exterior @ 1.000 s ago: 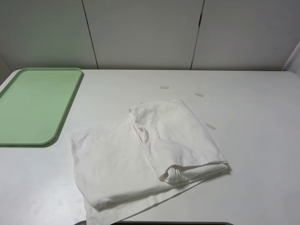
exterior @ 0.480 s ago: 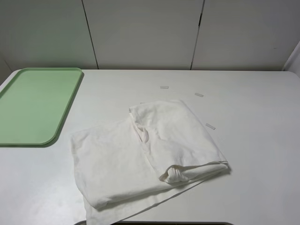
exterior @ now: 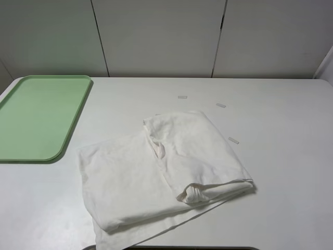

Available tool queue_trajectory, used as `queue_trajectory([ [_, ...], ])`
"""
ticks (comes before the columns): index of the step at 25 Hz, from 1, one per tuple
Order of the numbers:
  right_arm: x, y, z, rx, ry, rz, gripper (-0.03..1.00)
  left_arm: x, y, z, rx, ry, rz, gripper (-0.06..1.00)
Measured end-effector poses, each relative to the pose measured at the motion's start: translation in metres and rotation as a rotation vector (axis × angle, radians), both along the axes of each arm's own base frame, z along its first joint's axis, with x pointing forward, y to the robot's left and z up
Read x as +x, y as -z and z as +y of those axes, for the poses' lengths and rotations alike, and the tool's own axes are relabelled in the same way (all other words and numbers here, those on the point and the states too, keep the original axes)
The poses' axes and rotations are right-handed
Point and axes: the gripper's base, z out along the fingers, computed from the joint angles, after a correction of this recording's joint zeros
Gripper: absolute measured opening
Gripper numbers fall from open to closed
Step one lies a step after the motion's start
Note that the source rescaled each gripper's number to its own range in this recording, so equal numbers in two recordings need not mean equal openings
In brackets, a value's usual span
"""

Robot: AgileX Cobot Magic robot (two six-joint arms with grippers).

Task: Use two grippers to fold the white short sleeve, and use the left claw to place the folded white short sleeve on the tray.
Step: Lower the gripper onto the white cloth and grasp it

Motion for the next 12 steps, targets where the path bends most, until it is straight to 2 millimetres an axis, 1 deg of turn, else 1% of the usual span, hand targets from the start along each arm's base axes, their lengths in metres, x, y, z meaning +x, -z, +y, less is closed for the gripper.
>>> queue_trajectory([
  [9, 0.0001, -0.0002, 0.0012, 0.015, -0.008, -0.003, 1.0, 0.0, 0.0, 0.0, 0.0, 0.0, 0.0, 1.0],
  [12, -0.0053, -0.002, 0.0027, 0.037, -0.022, -0.052, 1.0, 0.0, 0.0, 0.0, 0.0, 0.0, 0.0, 1.0],
])
